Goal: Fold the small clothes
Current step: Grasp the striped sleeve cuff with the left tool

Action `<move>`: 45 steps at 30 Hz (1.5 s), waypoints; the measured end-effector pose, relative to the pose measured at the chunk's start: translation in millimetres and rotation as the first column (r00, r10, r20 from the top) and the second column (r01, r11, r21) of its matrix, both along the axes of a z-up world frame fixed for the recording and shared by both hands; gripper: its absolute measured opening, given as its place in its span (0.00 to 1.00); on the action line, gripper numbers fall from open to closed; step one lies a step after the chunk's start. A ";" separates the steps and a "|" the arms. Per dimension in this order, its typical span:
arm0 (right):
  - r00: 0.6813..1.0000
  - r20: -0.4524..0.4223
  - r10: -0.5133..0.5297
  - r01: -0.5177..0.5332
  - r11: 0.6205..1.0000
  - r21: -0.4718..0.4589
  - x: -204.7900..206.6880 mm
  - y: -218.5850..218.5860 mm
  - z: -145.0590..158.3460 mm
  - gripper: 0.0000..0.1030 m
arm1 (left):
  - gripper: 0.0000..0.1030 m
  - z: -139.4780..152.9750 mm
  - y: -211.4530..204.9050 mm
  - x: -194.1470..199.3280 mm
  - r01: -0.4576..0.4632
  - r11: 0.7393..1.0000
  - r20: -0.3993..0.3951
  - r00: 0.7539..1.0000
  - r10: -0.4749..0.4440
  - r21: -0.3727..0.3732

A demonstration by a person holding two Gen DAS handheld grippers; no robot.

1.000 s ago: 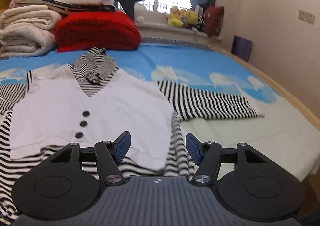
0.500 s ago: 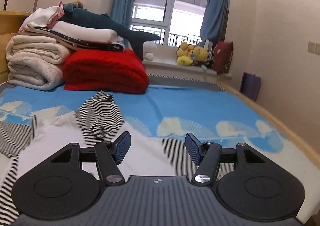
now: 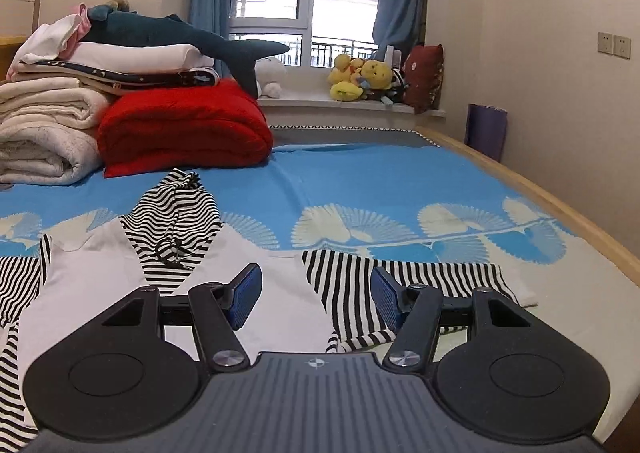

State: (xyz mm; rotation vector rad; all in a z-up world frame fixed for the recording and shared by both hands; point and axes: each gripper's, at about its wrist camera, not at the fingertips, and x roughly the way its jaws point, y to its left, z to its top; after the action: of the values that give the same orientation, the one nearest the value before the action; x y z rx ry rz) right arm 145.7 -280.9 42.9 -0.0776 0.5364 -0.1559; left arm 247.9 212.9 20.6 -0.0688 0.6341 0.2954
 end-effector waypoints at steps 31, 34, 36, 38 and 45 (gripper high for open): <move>0.998 -0.048 0.038 -0.035 0.997 0.073 13.2 -20.5 -7.7 0.52 | 0.29 -136.7 207.4 53.7 -0.509 0.513 -0.310 0.850 0.425 -0.691; 0.997 -0.062 0.038 -0.034 0.997 0.069 16.9 -23.1 -10.3 0.52 | 0.29 -138.5 212.8 56.7 -0.509 0.524 -0.283 0.845 0.453 -0.683; 0.997 -0.070 0.039 -0.034 0.997 0.067 20.0 -23.8 -11.8 0.52 | 0.29 -139.7 215.5 60.2 -0.508 0.534 -0.270 0.845 0.462 -0.676; 0.996 -0.078 0.041 -0.036 0.997 0.063 22.3 -22.8 -13.5 0.52 | 0.24 -140.6 216.6 63.7 -0.513 0.552 -0.262 0.843 0.470 -0.658; 0.993 -0.098 0.061 -0.056 0.997 0.055 26.5 -17.8 -16.1 0.48 | 0.03 -90.3 174.2 78.7 -0.433 0.733 -0.156 0.895 0.417 -0.525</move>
State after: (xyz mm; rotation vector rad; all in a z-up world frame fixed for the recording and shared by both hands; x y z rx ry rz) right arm 172.2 -298.8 26.8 -0.0498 0.6367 -0.0810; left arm 326.6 387.1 -69.7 -0.7824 0.7129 0.5537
